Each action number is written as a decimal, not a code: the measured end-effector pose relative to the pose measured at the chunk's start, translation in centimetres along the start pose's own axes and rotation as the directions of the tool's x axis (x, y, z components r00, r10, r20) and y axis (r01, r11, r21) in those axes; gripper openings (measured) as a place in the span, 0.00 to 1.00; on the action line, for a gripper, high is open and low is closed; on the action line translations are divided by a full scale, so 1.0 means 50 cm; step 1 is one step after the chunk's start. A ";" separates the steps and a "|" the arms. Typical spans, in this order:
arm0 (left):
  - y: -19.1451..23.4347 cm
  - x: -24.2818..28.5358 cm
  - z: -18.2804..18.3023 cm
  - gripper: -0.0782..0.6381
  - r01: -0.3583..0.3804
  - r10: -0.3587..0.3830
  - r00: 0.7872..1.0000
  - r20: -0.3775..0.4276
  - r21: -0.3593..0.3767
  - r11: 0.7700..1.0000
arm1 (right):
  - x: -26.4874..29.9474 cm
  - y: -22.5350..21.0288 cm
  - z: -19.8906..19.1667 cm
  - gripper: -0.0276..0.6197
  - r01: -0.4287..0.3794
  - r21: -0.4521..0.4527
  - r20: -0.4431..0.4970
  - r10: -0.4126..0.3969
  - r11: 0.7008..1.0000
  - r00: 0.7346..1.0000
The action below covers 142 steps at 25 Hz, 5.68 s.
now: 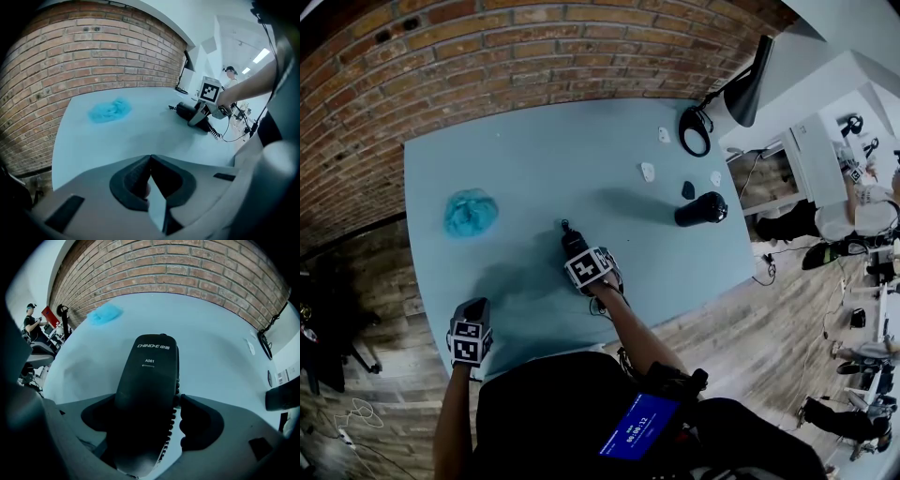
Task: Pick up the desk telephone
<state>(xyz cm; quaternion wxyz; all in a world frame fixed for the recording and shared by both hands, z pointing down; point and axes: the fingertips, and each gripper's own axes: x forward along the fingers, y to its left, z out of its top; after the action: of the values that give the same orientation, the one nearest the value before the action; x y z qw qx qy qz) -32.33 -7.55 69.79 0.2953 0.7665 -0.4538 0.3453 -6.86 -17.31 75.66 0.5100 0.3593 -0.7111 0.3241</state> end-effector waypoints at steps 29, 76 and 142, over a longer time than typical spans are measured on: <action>-0.030 0.000 -0.051 0.14 0.042 -0.043 0.998 -0.051 -0.014 0.999 | -0.006 0.019 0.001 0.56 -0.017 0.011 0.045 0.017 1.000 0.999; -0.052 -0.007 -0.070 0.14 0.010 -0.012 0.998 -0.063 -0.036 0.999 | -0.057 -0.003 0.006 0.49 -0.272 0.332 0.318 0.164 0.903 0.934; -0.281 0.021 0.091 0.14 0.000 -0.010 0.995 0.096 0.102 0.995 | -0.762 -0.134 0.259 0.49 -0.457 -0.080 0.956 0.198 0.886 0.217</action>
<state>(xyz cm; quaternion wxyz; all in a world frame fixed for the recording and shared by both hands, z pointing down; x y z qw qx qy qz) -18.14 -5.72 65.99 0.2343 0.7977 -0.4472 0.3297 0.84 -24.69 36.28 -0.1332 0.3735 -0.8899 0.2253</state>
